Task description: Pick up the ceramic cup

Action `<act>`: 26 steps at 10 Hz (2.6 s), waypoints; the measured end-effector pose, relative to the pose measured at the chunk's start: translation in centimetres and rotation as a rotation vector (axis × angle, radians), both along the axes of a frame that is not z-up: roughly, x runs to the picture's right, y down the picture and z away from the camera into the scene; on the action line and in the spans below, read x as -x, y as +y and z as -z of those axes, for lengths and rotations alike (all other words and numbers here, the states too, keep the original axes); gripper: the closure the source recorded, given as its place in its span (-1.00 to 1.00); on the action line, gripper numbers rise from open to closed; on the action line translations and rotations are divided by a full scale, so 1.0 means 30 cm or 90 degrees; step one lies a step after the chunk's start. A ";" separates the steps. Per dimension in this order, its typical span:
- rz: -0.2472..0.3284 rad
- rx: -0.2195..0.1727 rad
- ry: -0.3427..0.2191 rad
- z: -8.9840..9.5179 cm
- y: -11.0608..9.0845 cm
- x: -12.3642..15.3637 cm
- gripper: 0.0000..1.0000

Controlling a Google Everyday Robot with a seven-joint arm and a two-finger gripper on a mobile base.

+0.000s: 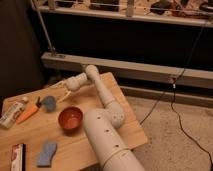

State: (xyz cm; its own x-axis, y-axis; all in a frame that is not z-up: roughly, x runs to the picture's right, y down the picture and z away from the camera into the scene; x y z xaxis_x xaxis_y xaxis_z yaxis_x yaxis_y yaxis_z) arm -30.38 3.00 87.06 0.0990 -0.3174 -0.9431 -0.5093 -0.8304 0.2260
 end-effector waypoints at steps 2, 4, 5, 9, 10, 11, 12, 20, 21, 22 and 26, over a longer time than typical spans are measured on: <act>0.007 0.002 0.001 -0.003 0.012 0.010 -0.30; 0.015 0.003 0.002 -0.004 0.024 0.021 -0.30; 0.018 0.004 0.002 -0.004 0.028 0.025 -0.30; 0.035 0.010 0.005 -0.005 0.052 0.041 -0.30; 0.038 0.010 0.006 -0.005 0.055 0.044 -0.30; 0.043 0.011 0.007 -0.005 0.061 0.048 -0.30; 0.048 0.012 0.007 -0.004 0.066 0.052 -0.30; 0.073 0.019 0.011 -0.004 0.102 0.082 -0.30; 0.073 0.020 0.011 -0.005 0.105 0.085 -0.30; 0.074 0.022 0.009 -0.006 0.110 0.091 -0.30; 0.078 0.027 0.007 -0.010 0.128 0.097 -0.30</act>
